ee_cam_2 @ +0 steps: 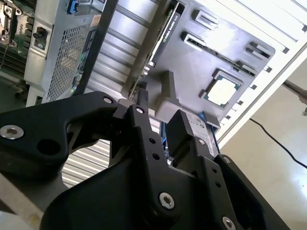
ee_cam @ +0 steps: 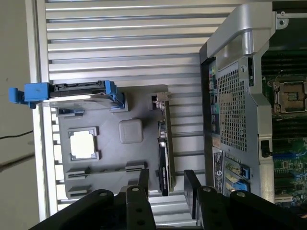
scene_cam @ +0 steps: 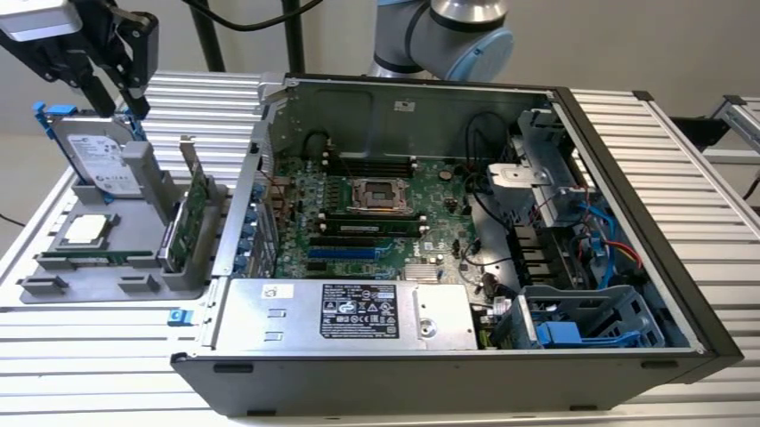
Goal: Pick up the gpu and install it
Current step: 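Pick up the gpu and move the gpu toward the slot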
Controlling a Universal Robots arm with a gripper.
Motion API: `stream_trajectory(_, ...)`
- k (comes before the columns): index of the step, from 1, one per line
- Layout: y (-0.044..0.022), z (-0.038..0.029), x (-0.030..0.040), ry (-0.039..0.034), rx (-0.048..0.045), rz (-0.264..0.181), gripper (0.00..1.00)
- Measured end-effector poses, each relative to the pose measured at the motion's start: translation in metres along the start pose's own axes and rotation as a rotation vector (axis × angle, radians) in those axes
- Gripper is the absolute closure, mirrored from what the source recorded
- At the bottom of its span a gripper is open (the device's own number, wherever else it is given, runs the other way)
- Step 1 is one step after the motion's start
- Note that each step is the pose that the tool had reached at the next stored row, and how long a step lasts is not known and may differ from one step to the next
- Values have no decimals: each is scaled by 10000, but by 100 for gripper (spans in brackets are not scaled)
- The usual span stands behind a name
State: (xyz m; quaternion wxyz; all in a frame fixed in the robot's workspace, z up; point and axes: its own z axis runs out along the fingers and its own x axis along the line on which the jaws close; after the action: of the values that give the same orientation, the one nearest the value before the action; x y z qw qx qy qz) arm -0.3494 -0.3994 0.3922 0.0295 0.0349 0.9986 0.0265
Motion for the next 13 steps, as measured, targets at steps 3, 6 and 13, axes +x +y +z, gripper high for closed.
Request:
stream_trajectory(3, 0, 8, -1, -1, -1, 2, 0)
stream_trajectory(6, 0, 14, -3, 1, 0, 0, 0)
stream_trajectory(13, -1, 22, -4, -2, -1, -1, 0)
